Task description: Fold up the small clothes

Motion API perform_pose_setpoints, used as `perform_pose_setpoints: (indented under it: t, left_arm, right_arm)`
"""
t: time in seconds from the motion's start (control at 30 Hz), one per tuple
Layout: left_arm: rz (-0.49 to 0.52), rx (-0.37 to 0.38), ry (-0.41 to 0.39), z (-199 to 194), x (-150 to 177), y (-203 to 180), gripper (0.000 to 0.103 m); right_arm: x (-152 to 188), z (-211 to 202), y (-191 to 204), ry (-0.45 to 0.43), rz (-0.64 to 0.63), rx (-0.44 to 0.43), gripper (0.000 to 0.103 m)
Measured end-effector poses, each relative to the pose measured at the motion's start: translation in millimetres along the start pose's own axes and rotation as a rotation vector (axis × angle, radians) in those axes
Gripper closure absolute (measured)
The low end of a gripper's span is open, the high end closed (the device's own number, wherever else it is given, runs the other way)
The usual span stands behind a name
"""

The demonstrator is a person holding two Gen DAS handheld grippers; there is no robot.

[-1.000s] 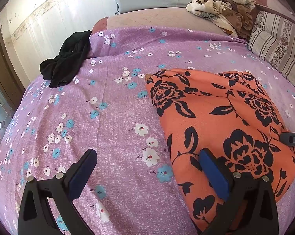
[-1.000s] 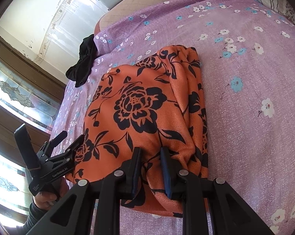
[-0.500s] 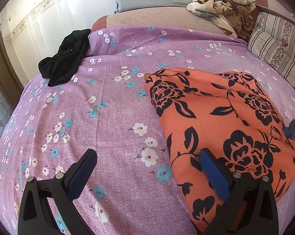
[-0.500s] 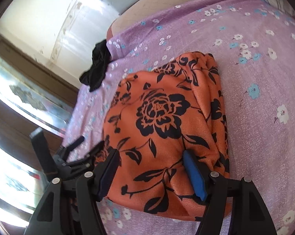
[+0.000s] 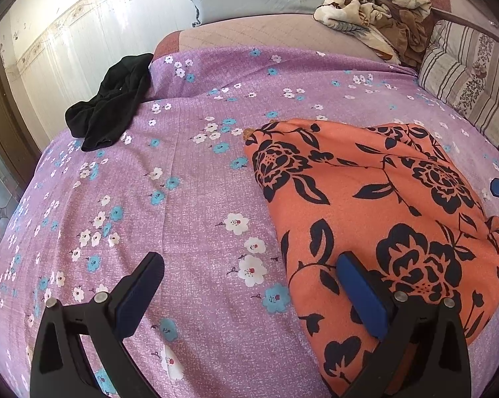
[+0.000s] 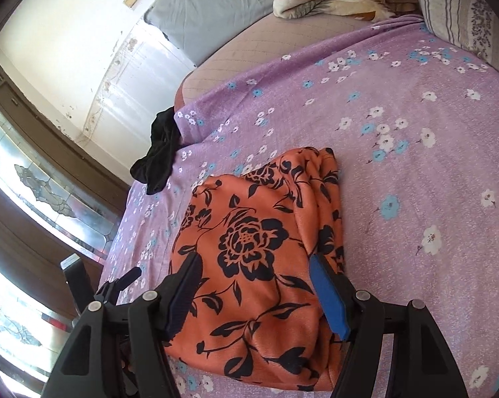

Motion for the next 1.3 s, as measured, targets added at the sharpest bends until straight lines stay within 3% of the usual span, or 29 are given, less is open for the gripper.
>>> perform_pose_setpoints:
  t: [0.17, 0.37, 0.63, 0.97, 1.13, 1.3]
  left_arm:
    - [-0.018, 0.03, 0.029, 1.2, -2.2, 1.4, 0.0]
    - [-0.13, 0.226, 0.065, -3.4, -14.6, 2.0, 0.0]
    - [-0.049, 0.306, 0.019, -20.4, -15.9, -26.1, 0.0]
    - [0.067, 0.291, -0.008, -26.9, -8.3, -50.2, 0.0]
    - [0.081, 0.282, -0.002, -22.0, -3.4, -56.2, 0.0]
    - [0.088, 0.282, -0.009, -21.3, -2.7, -56.9, 0.0]
  right_arm:
    - [-1.9, -3.2, -15.2, -0.017, 0.043, 0.038, 0.032]
    - [-6.5, -12.0, -37.7, -0.049, 0.155, 0.034, 0.032]
    - [-5.3, -10.5, -42.8, -0.041, 0.187, 0.029, 0.032]
    - [-12.6, -4.2, -26.9, -0.049, 0.117, 0.025, 0.032]
    - [-40.2, 19.8, 3.8, 0.0, -0.043, 0.034, 0.034]
    - [-63.8, 63.1, 14.4, 0.072, -0.064, 0.012, 0.035]
Point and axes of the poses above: each gripper's, at about its wrist camera, not at the fingertips, and z roughly the way its jaws point, y to its left, x to its underside, the point moved 9 cm from there along z, roughly the way its jaws point, and after that the axes turned 12 degrees about -x, right-handed, at the moved point
